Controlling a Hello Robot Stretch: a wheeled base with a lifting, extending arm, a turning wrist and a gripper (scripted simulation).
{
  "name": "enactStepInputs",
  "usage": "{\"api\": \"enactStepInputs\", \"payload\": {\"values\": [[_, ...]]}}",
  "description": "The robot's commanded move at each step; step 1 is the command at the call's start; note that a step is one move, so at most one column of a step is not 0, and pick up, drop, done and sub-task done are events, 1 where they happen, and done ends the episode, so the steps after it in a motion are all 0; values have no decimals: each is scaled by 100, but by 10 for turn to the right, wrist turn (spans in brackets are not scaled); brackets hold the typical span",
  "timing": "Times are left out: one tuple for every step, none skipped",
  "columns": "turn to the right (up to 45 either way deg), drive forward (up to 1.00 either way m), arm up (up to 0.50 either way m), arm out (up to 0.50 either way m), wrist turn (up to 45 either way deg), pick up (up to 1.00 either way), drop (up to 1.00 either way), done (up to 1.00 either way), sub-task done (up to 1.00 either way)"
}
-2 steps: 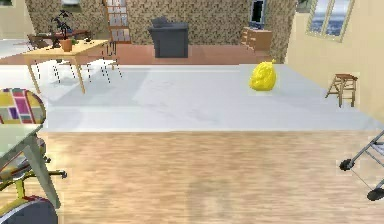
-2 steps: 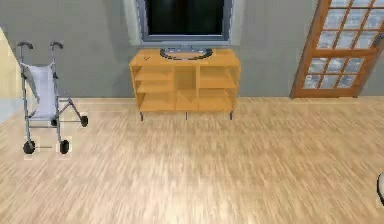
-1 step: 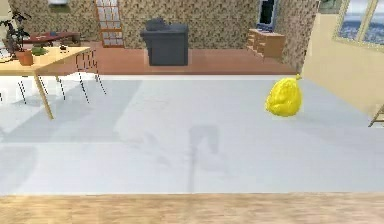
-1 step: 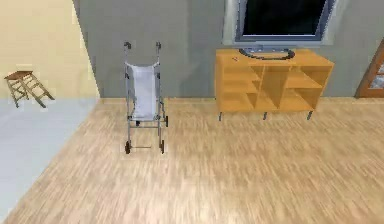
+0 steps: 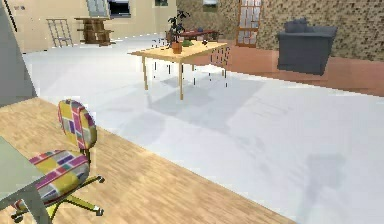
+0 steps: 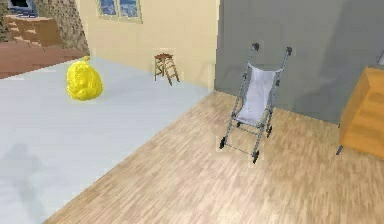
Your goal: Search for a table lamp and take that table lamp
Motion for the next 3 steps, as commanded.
{"api": "enactStepInputs", "payload": {"values": [[-30,0,0,0,0,0,0,0,0],[0,100,0,0,0,0,0,0,0],[0,65,0,0,0,0,0,0,0]]}}
